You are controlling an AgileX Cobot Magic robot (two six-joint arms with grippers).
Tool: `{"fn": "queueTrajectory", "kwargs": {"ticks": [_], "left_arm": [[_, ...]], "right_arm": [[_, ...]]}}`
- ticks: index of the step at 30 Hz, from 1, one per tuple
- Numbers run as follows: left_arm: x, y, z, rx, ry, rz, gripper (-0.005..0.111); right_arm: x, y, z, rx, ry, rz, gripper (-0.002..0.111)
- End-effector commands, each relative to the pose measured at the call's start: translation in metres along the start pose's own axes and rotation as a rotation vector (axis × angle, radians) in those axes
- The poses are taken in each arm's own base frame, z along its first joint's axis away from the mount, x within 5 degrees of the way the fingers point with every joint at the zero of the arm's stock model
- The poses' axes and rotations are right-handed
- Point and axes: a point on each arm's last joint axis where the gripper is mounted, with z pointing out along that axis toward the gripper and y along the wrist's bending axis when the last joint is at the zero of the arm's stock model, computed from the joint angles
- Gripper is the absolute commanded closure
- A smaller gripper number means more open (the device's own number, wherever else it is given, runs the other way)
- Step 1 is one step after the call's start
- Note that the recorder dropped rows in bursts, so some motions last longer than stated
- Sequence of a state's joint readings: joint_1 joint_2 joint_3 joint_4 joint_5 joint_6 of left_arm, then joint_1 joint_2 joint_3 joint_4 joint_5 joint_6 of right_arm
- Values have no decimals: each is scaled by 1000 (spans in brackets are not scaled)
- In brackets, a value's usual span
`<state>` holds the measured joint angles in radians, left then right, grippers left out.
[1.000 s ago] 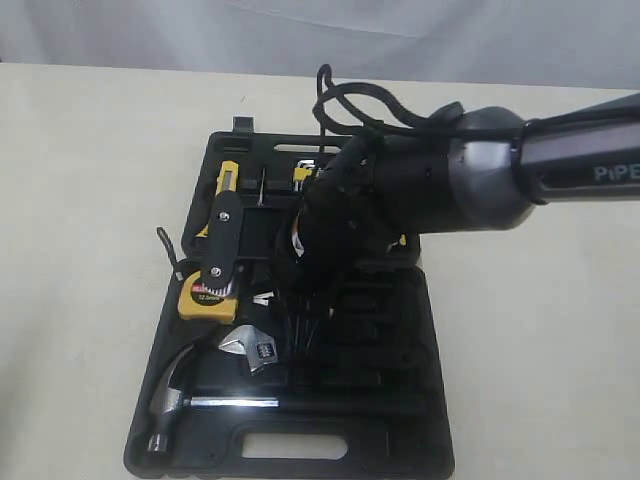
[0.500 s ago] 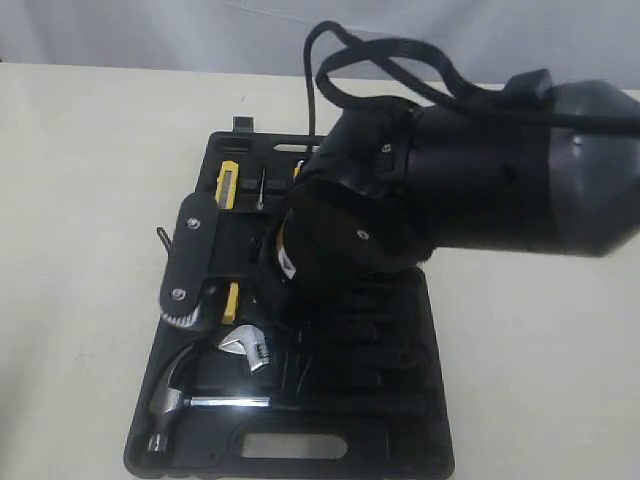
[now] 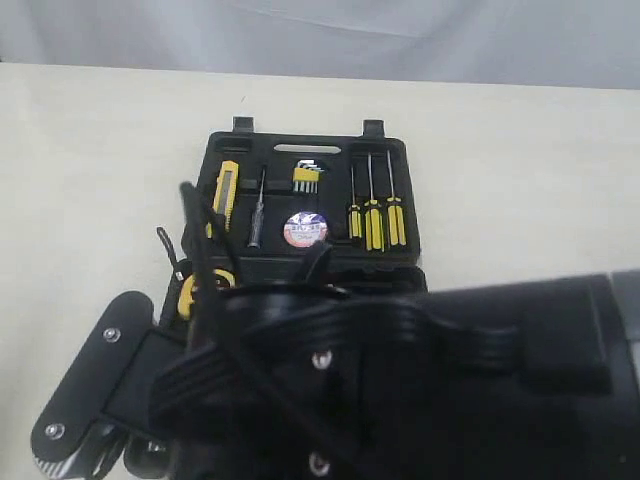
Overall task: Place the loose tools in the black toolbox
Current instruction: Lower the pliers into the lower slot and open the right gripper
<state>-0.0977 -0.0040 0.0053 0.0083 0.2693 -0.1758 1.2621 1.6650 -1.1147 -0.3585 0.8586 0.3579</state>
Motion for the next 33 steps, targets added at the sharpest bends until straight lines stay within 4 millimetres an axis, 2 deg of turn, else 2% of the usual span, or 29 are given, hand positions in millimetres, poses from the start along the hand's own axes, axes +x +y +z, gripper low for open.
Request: {"fn": "queueTrajectory", "kwargs": {"ticks": [1, 9, 15, 18, 23, 25, 33], "left_arm": [[-1, -1, 0, 7, 3, -7, 107], [-1, -1, 0, 7, 3, -7, 107], [-1, -1, 0, 7, 3, -7, 107], [-1, -1, 0, 7, 3, -7, 107], [-1, -1, 0, 7, 3, -7, 107], [-1, -1, 0, 7, 3, -7, 107], [-1, -1, 0, 7, 3, -7, 107]], "right_arm": [[0, 8, 9, 8, 14, -1, 109], [2, 17, 51, 80, 110, -55, 109], [3, 20, 56, 72, 124, -38, 107], [3, 21, 56, 68, 126, -36, 93], [4, 23, 57, 52, 135, -19, 58], [4, 22, 57, 53, 134, -49, 54], [4, 21, 59, 70, 134, -115, 54]]}}
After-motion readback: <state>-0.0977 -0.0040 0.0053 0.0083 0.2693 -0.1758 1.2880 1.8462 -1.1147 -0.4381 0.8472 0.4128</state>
